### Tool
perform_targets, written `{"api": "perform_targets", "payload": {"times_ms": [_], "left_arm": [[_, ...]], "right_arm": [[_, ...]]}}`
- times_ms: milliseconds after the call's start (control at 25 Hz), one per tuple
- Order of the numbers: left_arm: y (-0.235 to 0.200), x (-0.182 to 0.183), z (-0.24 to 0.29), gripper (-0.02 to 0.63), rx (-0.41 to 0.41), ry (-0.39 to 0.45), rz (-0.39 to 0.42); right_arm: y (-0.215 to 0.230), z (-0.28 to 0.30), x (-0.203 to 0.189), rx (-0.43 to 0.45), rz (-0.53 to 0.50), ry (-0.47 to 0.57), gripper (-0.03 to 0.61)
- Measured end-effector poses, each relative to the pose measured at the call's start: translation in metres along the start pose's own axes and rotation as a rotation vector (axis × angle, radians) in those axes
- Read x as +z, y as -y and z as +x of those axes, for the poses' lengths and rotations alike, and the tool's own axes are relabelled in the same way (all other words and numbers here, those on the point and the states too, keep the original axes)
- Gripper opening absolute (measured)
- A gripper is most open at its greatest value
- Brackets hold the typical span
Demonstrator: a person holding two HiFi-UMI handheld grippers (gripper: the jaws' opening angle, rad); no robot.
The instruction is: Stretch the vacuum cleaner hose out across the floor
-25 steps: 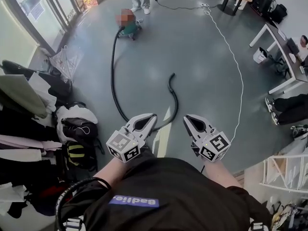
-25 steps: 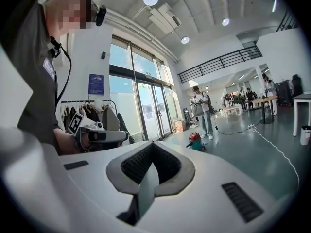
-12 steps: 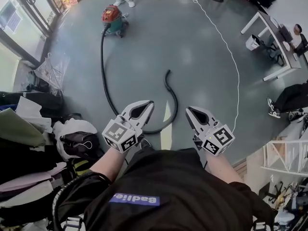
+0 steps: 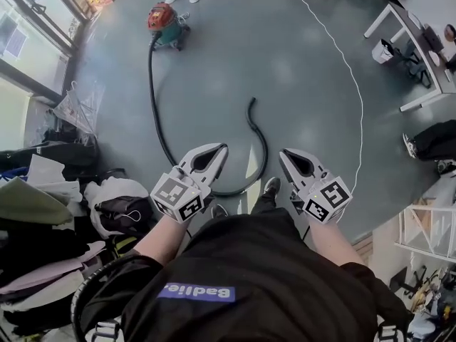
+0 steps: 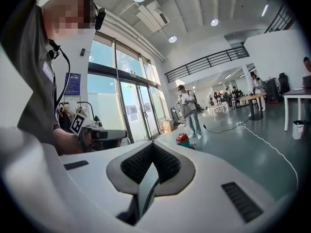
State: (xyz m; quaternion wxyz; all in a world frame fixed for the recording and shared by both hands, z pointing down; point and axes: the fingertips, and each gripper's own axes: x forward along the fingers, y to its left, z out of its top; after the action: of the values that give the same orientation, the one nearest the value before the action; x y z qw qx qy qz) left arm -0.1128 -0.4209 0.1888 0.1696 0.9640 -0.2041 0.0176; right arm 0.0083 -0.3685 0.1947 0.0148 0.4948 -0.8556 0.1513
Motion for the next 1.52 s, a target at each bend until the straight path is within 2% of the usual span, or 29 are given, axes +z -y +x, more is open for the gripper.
{"api": "perform_targets", "payload": {"times_ms": [200,480,720,920,1240,1520], "left_arm": [[0.001,0.005,0.07,0.008,0.034,-0.016,-0.007],[0.008,0.018,0.197,0.008,0.064,-0.053,-0.025],[0.007,0.004,0.278,0.008,0.059,-0.1,-0.016],[-0.014,-0.017,0.32,0.008,0.056,-0.159,-0.013],[-0.095,-0.051,0.364,0.009,0.024,-0.248,-0.052],[-0.207,-0.113,0.41,0.009,-0.025,-0.402,-0.098]], "right_arm": [[0.082,-0.009,0.014,0.011,0.018,0.019,0.003],[0.197,-0.021,0.04,0.063,0.054,0.032,0.003],[0.269,-0.038,0.029,0.043,0.075,0.012,0.003],[0.292,-0.042,0.018,0.01,0.109,-0.01,0.003],[0.317,0.0,0.011,-0.077,0.116,-0.061,0.003],[0.355,0.075,0.004,-0.244,0.18,-0.078,0.003]]}}
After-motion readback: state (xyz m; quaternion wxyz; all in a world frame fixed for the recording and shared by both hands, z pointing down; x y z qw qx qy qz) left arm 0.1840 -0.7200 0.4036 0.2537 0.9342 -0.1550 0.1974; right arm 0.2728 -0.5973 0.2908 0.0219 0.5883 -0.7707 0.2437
